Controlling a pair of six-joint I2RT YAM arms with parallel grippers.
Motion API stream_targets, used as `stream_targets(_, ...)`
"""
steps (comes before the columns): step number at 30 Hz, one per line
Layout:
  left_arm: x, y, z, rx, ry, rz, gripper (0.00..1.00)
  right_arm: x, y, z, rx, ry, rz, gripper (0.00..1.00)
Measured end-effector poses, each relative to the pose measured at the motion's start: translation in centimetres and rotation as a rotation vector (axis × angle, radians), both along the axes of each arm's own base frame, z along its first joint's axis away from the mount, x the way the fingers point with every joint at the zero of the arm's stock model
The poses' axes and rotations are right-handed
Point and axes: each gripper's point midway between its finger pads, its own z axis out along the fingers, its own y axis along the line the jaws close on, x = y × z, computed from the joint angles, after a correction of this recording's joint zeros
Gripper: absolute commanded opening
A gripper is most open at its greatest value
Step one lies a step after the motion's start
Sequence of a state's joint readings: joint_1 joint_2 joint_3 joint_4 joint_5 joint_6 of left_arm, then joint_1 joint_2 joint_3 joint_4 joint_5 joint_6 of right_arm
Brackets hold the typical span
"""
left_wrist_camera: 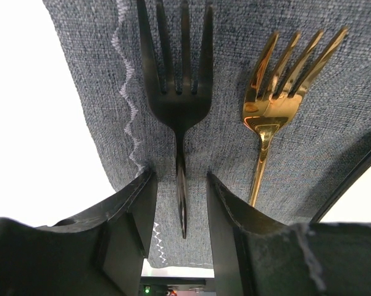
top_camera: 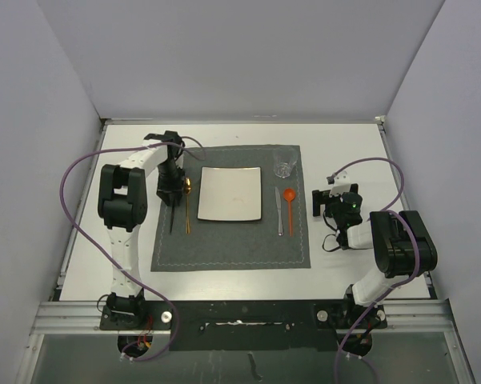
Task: Set the dinner table for one person
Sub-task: Place the fork on the napkin.
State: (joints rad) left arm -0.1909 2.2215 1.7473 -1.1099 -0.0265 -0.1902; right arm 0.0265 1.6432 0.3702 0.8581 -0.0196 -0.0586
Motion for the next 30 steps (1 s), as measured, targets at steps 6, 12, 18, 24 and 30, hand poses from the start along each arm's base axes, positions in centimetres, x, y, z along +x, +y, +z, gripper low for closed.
stream_targets(6, -0.2, 0.1, 0.3, 0.006, 0.01, 0.0, 0.37, 0.0, 0.0, 0.0, 0.0, 0.0, 0.0, 0.98)
stream_targets(12, 0.4, 0.2, 1.1, 0.016, -0.01, 0.0, 0.4, 0.0, 0.0, 0.0, 0.0, 0.0, 0.0, 0.98)
stream_targets(18, 1.2, 0.0, 2.3, 0.014, -0.047, 0.007, 0.4, 0.0, 0.0, 0.0, 0.0, 0.0, 0.0, 0.98)
stream_targets(24, 0.5, -1.7, 3.6, 0.006, -0.086, 0.007, 0.39, 0.0, 0.0, 0.0, 0.0, 0.0, 0.0, 0.98)
stream_targets(30, -1.8, -4.8, 3.1, -0.004, -0.095, -0.003, 0.3, 0.0, 0.0, 0.0, 0.0, 0.0, 0.0, 0.98)
